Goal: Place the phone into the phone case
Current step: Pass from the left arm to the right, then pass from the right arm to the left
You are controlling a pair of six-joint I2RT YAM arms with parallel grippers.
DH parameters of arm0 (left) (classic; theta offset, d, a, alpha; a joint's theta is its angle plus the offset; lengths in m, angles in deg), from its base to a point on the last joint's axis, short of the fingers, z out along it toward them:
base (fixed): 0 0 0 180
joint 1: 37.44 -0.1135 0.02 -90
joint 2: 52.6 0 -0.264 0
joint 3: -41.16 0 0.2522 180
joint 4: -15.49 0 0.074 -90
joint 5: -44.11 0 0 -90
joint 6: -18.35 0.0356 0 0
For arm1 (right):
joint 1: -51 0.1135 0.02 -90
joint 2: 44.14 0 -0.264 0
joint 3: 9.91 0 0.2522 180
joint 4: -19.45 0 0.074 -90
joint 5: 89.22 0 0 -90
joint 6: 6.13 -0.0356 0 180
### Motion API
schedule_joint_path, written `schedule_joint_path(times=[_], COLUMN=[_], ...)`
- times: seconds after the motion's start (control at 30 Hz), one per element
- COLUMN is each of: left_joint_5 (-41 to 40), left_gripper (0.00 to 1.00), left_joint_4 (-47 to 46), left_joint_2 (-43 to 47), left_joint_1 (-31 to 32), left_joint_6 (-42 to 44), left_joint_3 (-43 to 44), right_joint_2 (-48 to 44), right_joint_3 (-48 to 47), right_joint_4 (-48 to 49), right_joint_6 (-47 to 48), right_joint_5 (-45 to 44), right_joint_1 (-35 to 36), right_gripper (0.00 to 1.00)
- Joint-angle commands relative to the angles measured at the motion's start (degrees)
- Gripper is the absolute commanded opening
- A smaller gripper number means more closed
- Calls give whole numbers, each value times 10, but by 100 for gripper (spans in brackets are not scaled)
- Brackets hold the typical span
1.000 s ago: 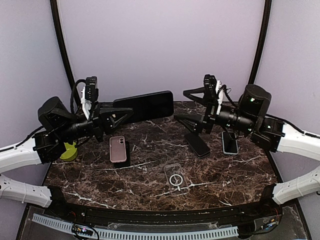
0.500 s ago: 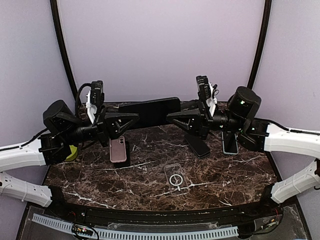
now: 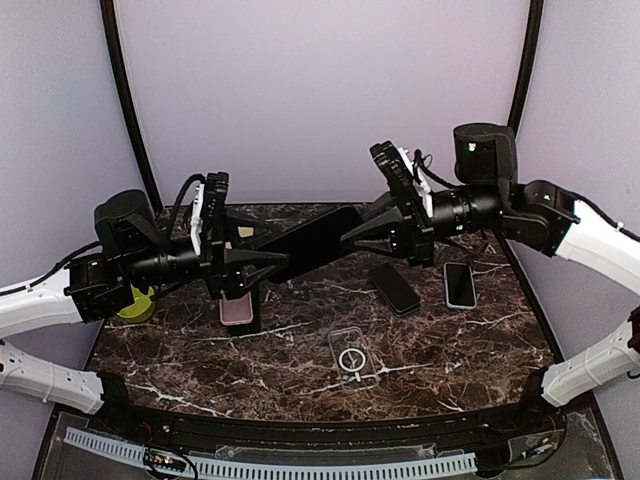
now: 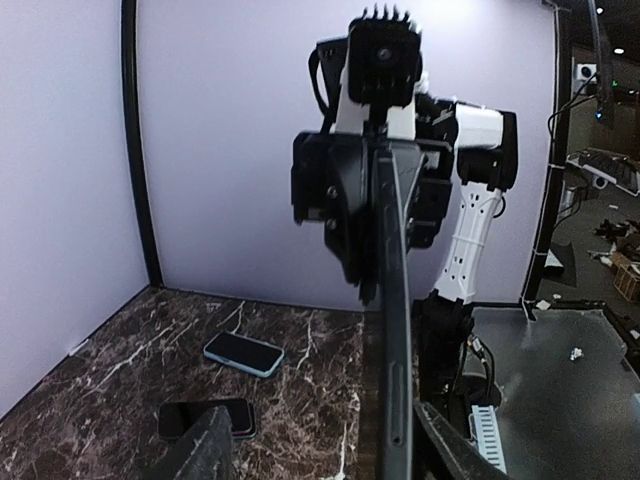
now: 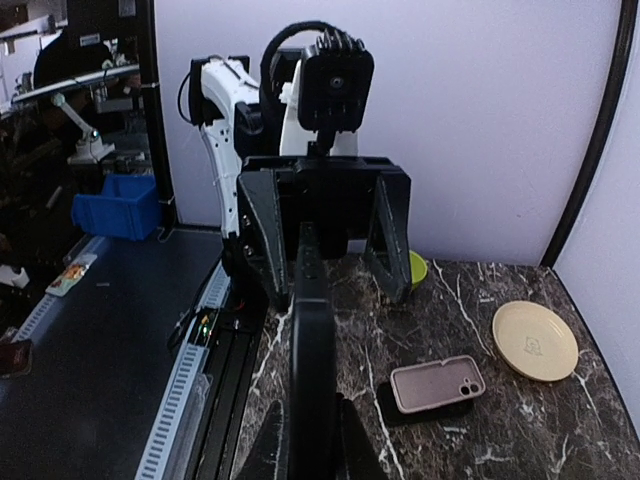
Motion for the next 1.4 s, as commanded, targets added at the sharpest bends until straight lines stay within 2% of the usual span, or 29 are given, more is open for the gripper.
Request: schedule_joint_path(times=[0.0,0.1,0.2,0.27,0.3,0.37,0.47,0.53,0.57,0.6,0.67,0.7,0.73,0.83,1.0,1.1,1.17,1.23,1.37], left_joint_5=[-21,-11,-37,-43,-44,-40,-29,-31,-31,-32,-39,-51,-61,-136,-284,-357,-390,-416,-449], left_gripper=[62,62,55,46,37,26,23,16,7,3,0,0,0,0,0,0,0,0,0], left_joint_4=[197,248,265,264,257,247,237,225,218,216,203,182,167,66,-103,-175,-217,-238,-248], left_joint_2=[0,-24,-57,-71,-79,-88,-94,-96,-97,-97,-93,-87,-83,-64,-59,-72,-82,-94,-116], left_joint_1=[14,33,57,64,66,70,73,75,76,76,77,77,77,77,77,79,80,82,87], left_joint_6=[114,142,161,166,166,165,163,159,156,154,146,137,132,106,86,85,84,82,79], left_joint_3=[63,86,104,110,111,112,108,102,100,100,95,85,78,31,-17,-40,-51,-54,-49], right_joint_2=[29,56,76,84,86,85,82,80,80,80,75,65,53,14,-35,-30,-10,16,70], right_joint_3=[-132,-186,-227,-243,-246,-247,-244,-242,-241,-240,-228,-216,-195,-99,82,152,156,140,100], right_joint_4=[-308,-385,-428,-436,-433,-419,-404,-401,-399,-397,-376,-340,-317,-149,207,391,443,450,442], right_joint_6=[133,153,170,177,178,180,179,181,180,177,158,139,114,17,-197,-276,-277,-270,-294], right_joint_5=[-31,-55,-68,-72,-71,-70,-69,-66,-66,-70,-89,-116,-145,-231,-297,-374,-432,-500,-549], right_joint_1=[4,5,9,14,15,16,18,19,19,19,20,19,19,19,26,66,97,120,125], right_gripper=[0,0,0,0,0,0,0,0,0,0,0,9,28,66,82,92,98,98,98])
